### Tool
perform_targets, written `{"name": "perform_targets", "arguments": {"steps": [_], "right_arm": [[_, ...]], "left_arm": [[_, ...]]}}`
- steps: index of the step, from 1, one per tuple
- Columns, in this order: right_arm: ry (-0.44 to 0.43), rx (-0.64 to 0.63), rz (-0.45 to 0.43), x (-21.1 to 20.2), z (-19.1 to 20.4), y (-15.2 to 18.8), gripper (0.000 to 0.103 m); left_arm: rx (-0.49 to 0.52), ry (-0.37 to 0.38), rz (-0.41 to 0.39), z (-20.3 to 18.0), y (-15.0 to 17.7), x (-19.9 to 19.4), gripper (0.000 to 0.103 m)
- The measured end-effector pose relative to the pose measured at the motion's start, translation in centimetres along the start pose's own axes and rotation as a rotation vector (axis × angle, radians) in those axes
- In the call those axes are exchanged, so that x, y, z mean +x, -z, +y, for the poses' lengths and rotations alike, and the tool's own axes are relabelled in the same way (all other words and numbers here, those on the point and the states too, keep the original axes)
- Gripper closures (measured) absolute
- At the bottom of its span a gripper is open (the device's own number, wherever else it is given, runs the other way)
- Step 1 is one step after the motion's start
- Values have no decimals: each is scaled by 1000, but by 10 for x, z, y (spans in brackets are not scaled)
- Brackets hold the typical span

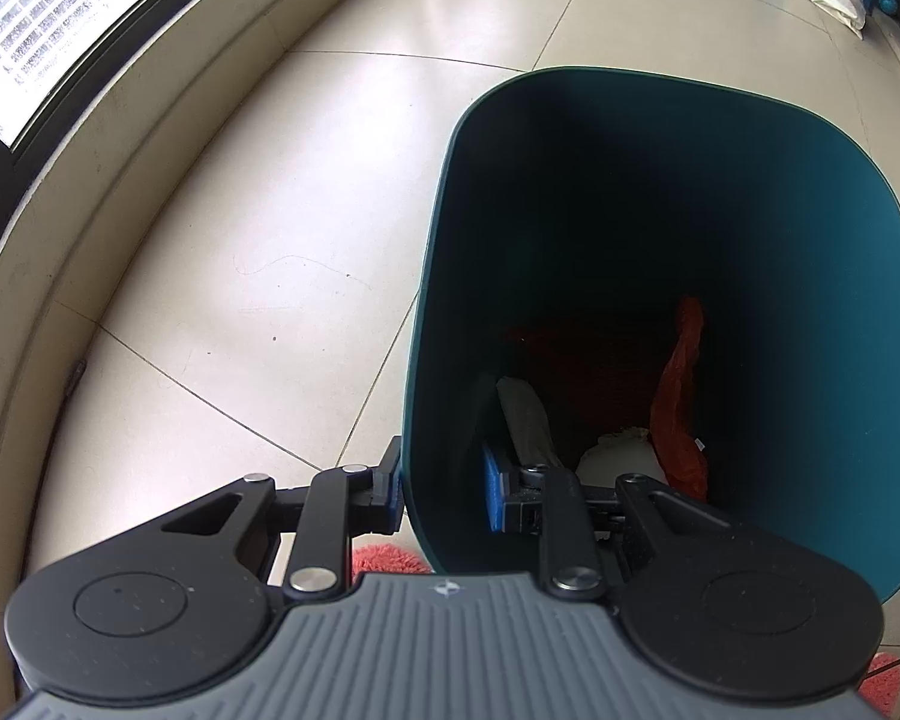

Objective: Collect trash
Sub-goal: 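Move the right gripper to the orange mesh net and grasp it, then carry the orange mesh net into the green bin and release it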

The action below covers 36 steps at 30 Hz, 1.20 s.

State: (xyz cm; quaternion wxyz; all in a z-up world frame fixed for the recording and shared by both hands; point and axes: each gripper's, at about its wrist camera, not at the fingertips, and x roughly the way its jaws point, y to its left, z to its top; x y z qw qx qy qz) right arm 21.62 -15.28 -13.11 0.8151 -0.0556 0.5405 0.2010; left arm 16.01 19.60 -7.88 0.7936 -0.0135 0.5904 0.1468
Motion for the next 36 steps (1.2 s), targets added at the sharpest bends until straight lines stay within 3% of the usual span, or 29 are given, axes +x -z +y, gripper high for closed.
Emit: {"name": "perform_targets", "arguments": {"steps": [8, 14, 20, 26, 36], "right_arm": [[-120, -2, -137, -80, 38, -35, 91], [-188, -83, -203, -98, 88, -63, 90], [-173, -151, -189, -64, 131, -85, 90], [-129, -213, -91, -16, 170, -82, 88], [-71, -247, 4, 30, 191, -77, 83]], "left_arm": [[0, 8, 1, 1, 2, 1, 79], [4, 13, -8, 2, 3, -1, 79], [1, 24, -8, 4, 5, 1, 79], [4, 29, -9, 6, 5, 1, 79], [2, 34, -8, 7, 5, 1, 79]]}}
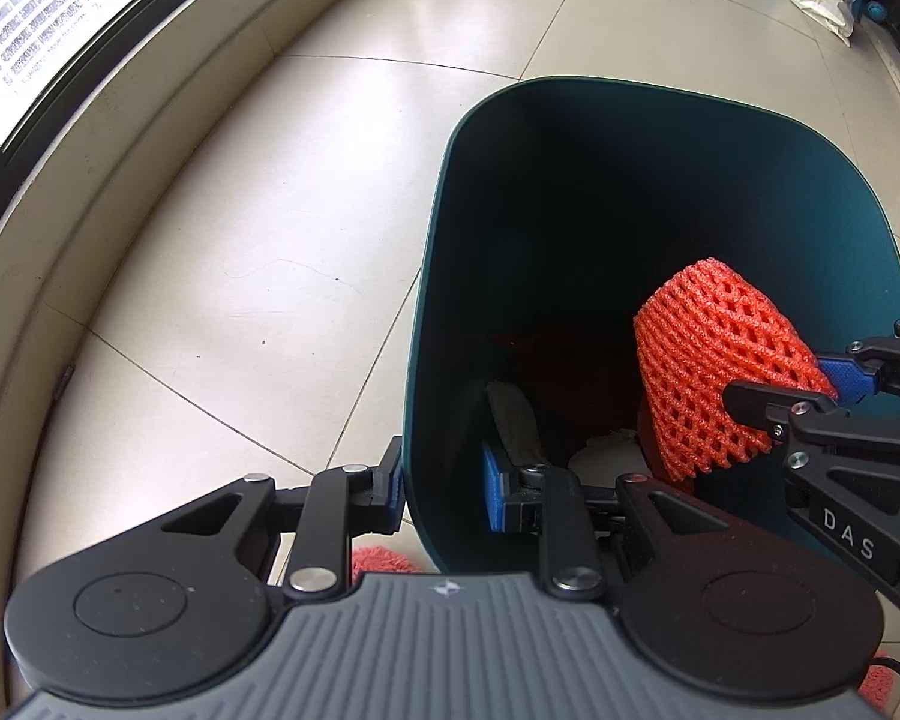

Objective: Collect trash
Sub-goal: 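Carry the orange mesh net into the green bin and release it, then grasp the white-and-grey snack wrapper from the pile with the right gripper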

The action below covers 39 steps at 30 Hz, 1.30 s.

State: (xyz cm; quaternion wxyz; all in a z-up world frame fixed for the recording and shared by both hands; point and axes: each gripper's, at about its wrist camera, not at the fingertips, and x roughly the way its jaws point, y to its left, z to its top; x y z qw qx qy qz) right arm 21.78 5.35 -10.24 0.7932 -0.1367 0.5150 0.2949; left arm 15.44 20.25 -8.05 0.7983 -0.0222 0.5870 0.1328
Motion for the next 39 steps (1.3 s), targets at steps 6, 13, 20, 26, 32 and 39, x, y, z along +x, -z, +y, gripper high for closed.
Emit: {"name": "perform_targets", "arguments": {"steps": [6, 13, 20, 26, 32, 39], "right_arm": [[-4, -2, 14, 7, 2, -5, 68], [-29, -6, -8, -2, 1, -4, 49], [-76, -33, -53, -22, -1, 3, 32], [-107, -32, -96, -55, -13, 10, 23], [-95, 30, -151, -91, -42, 20, 16], [-16, 159, -187, -115, -98, 39, 10]], "left_arm": [[1, 2, 0, 0, 0, 0, 79], [-1, 6, 1, 2, -1, 0, 79], [-2, 8, 1, 4, 0, 1, 79], [1, 6, 0, 2, 0, 0, 79], [2, 7, 0, 2, 1, 0, 79], [6, 2, -1, 1, 1, -1, 79]]}}
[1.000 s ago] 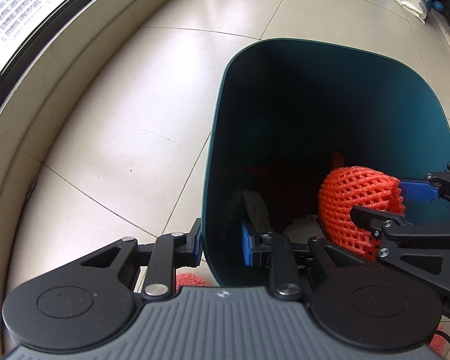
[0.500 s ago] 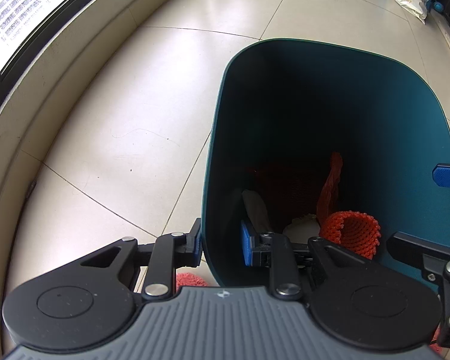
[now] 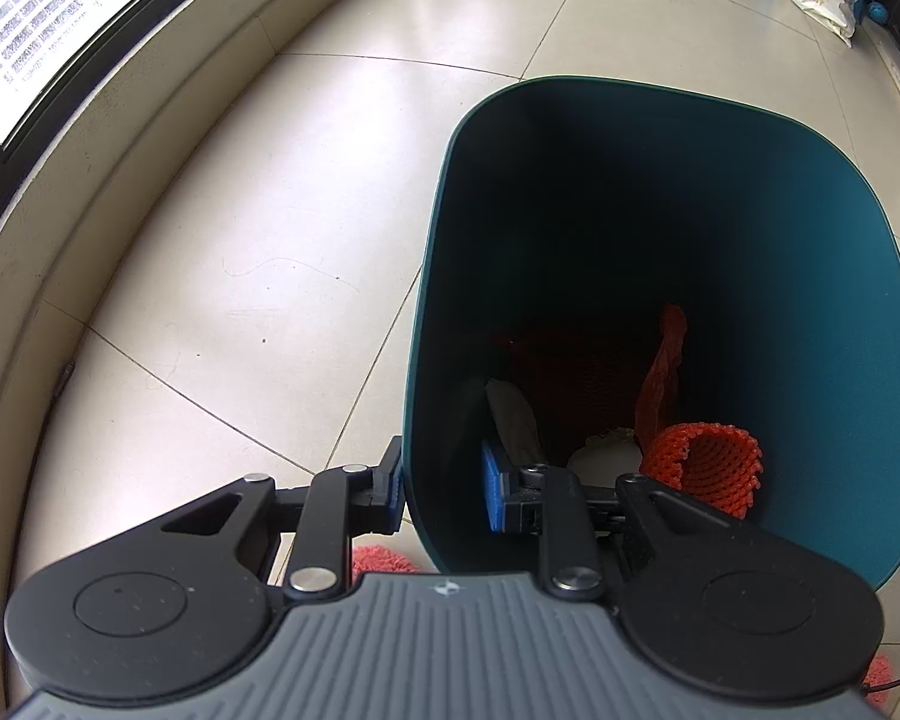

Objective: Collect trash
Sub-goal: 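Grasp the white-and-grey snack wrapper from the pile with the right gripper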

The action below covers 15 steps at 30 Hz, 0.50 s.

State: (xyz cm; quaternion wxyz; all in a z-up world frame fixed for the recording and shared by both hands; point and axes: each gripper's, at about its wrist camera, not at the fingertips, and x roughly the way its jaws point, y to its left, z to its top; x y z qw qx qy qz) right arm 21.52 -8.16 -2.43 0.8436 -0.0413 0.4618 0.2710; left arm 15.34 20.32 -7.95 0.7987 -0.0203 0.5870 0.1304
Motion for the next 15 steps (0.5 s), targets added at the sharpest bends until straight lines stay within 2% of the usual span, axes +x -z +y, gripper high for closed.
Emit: {"name": "perform_targets", "arguments": {"steps": [2, 7, 10, 15], "right_arm": [[40, 40, 11, 0, -18, 9, 4], [180, 127, 81, 14, -67, 42, 0], [253, 217, 165, 44, -99, 64, 1], [312, 363, 309, 103, -136, 102, 6]], "left_arm": [[-1, 1, 1, 0, 0, 0, 79], [-6, 1, 7, 1, -2, 1, 79], [-1, -7, 6, 0, -2, 0, 79], [-3, -16, 10, -2, -2, 1, 79]]}}
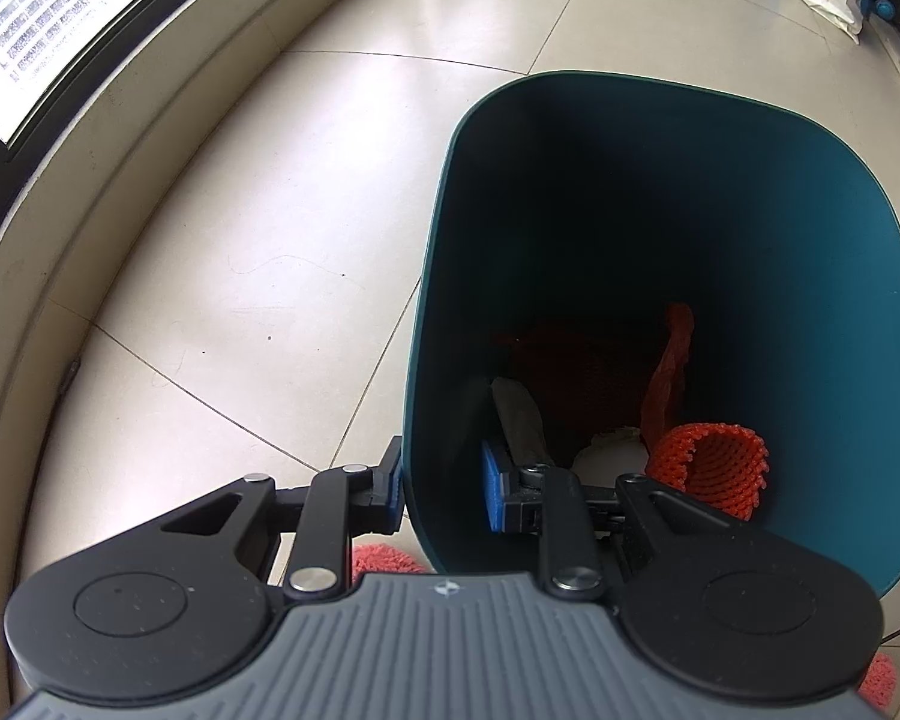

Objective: Collect trash
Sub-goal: 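Grasp the white-and-grey snack wrapper from the pile with the right gripper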

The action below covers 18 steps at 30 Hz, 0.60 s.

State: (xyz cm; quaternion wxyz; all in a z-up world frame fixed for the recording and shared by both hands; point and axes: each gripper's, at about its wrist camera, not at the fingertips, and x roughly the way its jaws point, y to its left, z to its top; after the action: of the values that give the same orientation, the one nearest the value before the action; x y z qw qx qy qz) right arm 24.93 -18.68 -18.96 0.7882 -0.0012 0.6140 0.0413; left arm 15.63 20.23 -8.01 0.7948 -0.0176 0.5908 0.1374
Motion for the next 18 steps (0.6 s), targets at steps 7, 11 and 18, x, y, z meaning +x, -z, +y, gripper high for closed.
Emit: {"name": "perform_targets", "arguments": {"steps": [7, 11, 18], "right_arm": [[11, 127, 73, 63, -5, 2, 10], [5, 162, 93, 87, -7, 3, 17], [-7, 226, 127, 118, -17, 9, 41]], "left_arm": [[1, -1, 6, 0, -1, 2, 79], [13, -17, 14, -4, 0, 6, 79], [24, -32, 18, -11, -1, 8, 79]]}}
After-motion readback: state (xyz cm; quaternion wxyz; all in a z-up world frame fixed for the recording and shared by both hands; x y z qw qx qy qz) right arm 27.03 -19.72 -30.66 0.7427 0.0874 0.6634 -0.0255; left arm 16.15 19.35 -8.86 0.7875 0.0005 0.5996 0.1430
